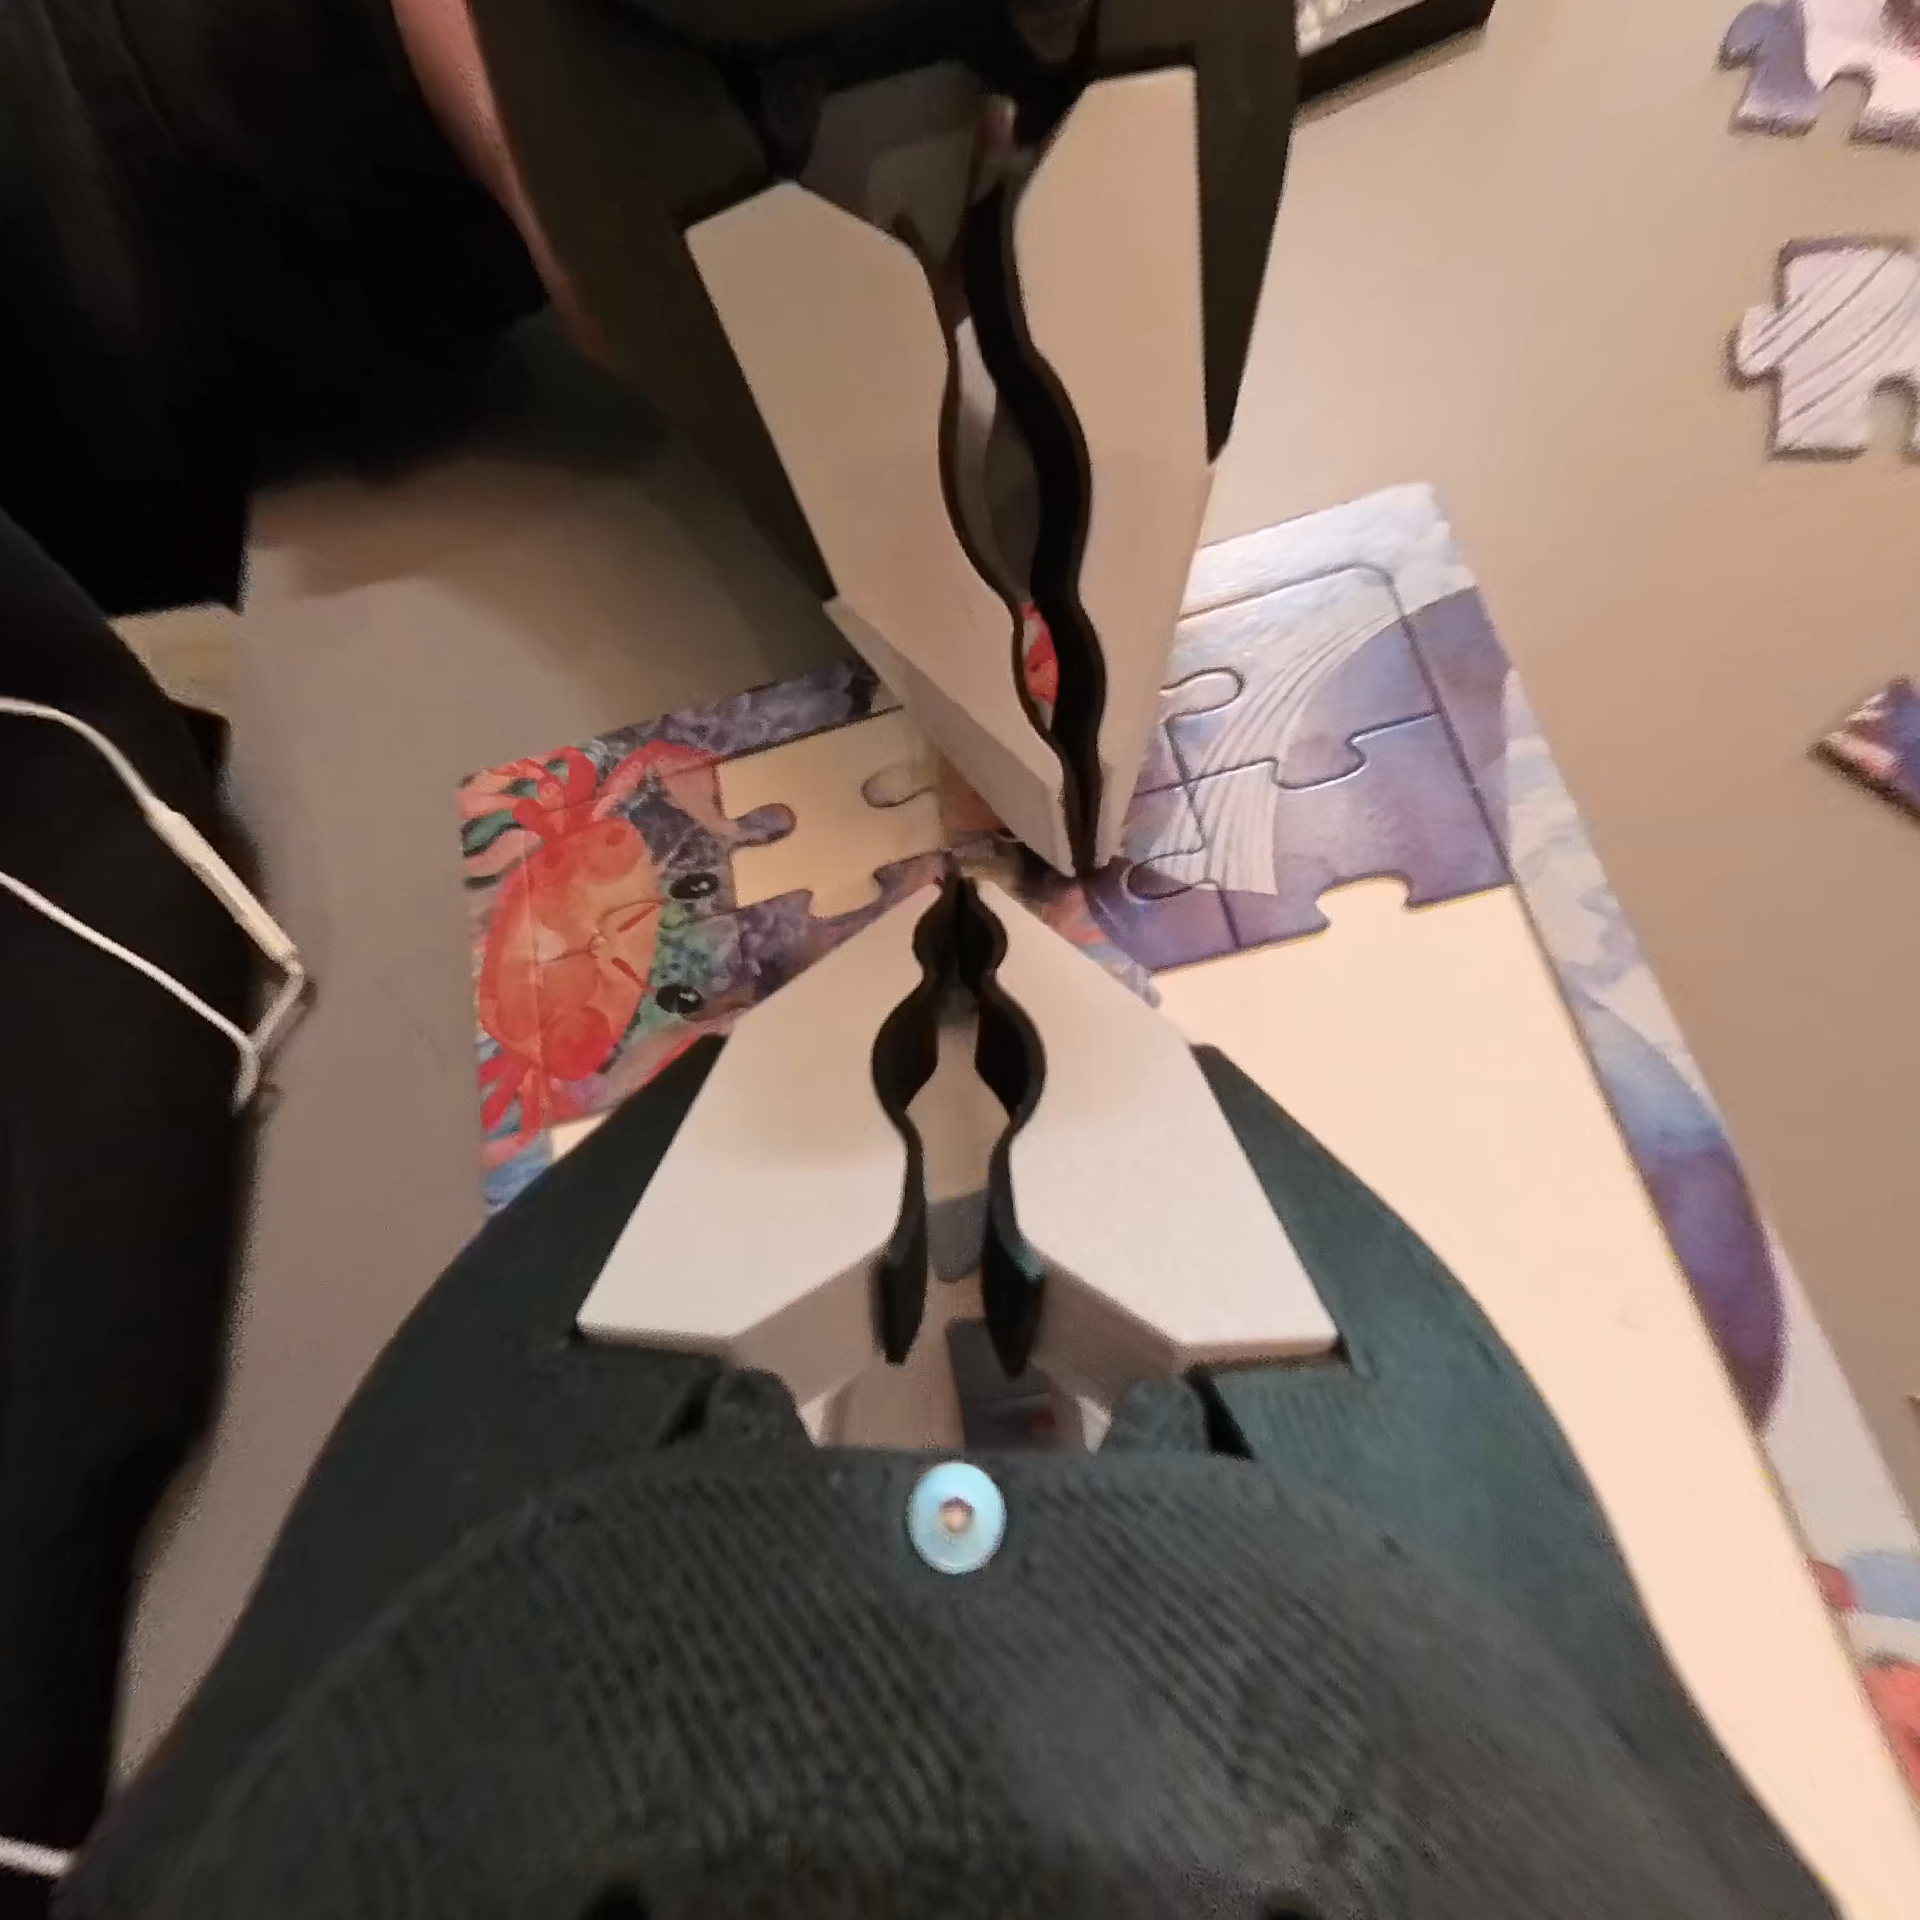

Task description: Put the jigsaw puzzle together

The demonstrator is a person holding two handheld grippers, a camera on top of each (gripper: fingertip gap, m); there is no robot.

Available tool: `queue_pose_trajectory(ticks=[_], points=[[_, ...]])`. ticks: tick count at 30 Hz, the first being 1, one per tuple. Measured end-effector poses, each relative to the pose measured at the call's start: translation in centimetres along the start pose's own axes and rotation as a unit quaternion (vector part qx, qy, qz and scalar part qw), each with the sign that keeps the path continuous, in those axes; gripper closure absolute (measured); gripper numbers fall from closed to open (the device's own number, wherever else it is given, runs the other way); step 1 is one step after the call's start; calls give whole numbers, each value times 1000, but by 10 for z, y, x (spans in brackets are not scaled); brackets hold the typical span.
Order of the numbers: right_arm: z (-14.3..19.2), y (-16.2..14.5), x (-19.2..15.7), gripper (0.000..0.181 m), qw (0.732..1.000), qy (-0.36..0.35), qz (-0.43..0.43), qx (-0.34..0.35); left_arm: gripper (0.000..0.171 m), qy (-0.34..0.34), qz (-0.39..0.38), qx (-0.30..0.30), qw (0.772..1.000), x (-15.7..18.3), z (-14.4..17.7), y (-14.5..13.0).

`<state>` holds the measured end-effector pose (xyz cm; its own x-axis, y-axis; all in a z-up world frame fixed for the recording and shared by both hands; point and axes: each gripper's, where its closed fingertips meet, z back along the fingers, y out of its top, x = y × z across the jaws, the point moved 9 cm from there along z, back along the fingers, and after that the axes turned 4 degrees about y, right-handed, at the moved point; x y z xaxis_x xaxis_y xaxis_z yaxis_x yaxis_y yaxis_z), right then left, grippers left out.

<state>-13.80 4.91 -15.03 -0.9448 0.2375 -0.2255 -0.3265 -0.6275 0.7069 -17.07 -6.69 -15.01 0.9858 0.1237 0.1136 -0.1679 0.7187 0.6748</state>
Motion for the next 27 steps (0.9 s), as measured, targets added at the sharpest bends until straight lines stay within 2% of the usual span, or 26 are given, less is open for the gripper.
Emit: queue_pose_trajectory(ticks=[3,6,10,17,22,27], points=[[0,-1,3,181,999,25,-25,8,171,2,-3,-1,1000,0,0,0],[7,0,3,181,1000,-18,19,3,171,4,-5,-1,1000,1,0,0],[29,-2,15,181,998,-28,-9,48,171,5,-6,0,1000,1,0,0],[16,-10,5,181,999,-14,24,-16,171,3,-4,1,1000,1,0,0],[12,-9,-1,181,1000,8,25,-11,171,2,-2,1,1000,0,0,0],[9,-7,-4,181,999,1,35,-14,171,0,0,2,1000,0,0,0]])
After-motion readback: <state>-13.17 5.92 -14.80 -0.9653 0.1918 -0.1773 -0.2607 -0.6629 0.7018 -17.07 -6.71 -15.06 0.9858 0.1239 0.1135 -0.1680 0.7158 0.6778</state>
